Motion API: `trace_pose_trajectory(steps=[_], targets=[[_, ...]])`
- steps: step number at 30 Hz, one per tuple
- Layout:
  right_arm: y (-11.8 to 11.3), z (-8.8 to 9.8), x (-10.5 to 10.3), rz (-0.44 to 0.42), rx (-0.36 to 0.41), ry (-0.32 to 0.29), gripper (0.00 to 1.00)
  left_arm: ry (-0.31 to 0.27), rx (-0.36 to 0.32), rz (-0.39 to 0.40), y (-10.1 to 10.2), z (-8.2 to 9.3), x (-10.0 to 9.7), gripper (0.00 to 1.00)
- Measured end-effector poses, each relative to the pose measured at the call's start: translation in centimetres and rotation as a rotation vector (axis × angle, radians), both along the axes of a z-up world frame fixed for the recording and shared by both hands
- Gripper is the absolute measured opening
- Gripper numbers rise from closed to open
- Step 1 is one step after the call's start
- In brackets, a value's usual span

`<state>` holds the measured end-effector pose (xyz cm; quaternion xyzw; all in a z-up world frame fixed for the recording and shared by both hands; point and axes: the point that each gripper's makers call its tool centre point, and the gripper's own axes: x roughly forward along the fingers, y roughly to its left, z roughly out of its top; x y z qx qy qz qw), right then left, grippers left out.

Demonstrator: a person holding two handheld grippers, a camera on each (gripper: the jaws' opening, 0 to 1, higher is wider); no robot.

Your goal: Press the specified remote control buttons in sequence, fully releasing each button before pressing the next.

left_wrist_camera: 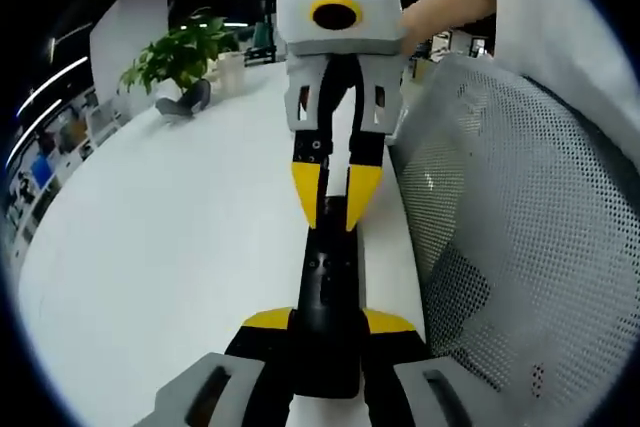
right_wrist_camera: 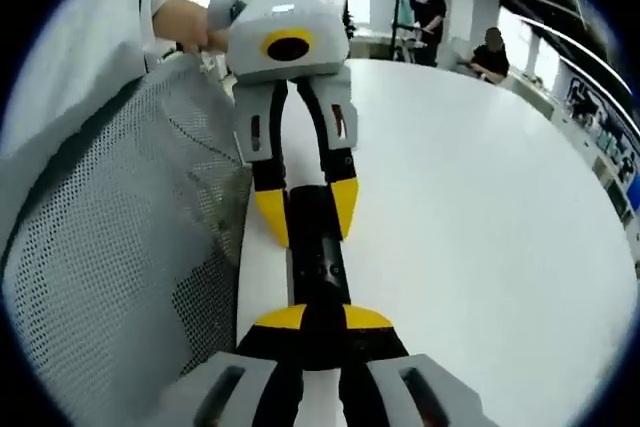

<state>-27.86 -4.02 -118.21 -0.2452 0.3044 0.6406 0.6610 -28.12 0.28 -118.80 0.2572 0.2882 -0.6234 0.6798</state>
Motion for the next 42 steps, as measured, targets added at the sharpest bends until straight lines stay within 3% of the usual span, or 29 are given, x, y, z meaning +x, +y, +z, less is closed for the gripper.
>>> trace_pose_trajectory(steps=[3,6,9,14,18,23,26,29,30,32,36,38,42], targets=[[0.4,0.1,-0.1,0.059,-0.018,-0.040,0.09,-0.001,-0.005,-0.002,0.0,0.0,0.0,0.24],[0.4,0.0,-0.3,0.143,-0.093,-0.077,0.09,0.000,-0.015,-0.007,0.0,0.0,0.0,0.24],[0.6,0.1,-0.3,0.159,-0.211,-0.052,0.08,0.000,-0.014,-0.008,0.0,0.0,0.0,0.24],[0.8,-0.1,-0.4,0.210,-0.396,-0.065,0.08,-0.001,-0.013,-0.009,-0.1,0.0,0.0,0.24],[0.8,-0.1,-0.2,0.149,-0.335,-0.020,0.08,-0.001,-0.010,-0.008,-0.1,0.1,0.0,0.24],[0.8,0.0,-0.5,0.188,-0.229,-0.132,0.08,-0.001,-0.014,-0.005,-0.1,0.1,0.0,0.24],[0.7,0.0,-0.7,0.229,-0.216,-0.150,0.07,-0.002,-0.016,-0.004,-0.1,0.1,0.0,0.24],[0.8,-0.1,-0.5,0.234,-0.262,-0.107,0.07,-0.002,-0.015,-0.004,-0.1,0.1,0.0,0.24],[0.7,-0.2,-0.6,0.210,-0.284,-0.072,0.07,-0.001,-0.014,-0.004,-0.1,0.1,0.0,0.24],[0.8,-0.1,-0.5,0.207,-0.312,-0.058,0.07,-0.001,-0.015,-0.004,-0.1,0.1,-0.1,0.24],[0.9,-0.2,-0.2,0.079,-0.372,-0.023,0.06,-0.001,-0.019,-0.001,-0.1,0.1,0.0,0.24],[1.0,-0.2,-0.1,-0.050,-0.346,0.029,0.06,-0.002,-0.020,0.001,-0.1,0.1,0.0,0.24],[1.0,-0.2,0.1,-0.142,-0.309,0.051,0.06,-0.003,-0.020,0.004,-0.2,0.1,0.0,0.24]])
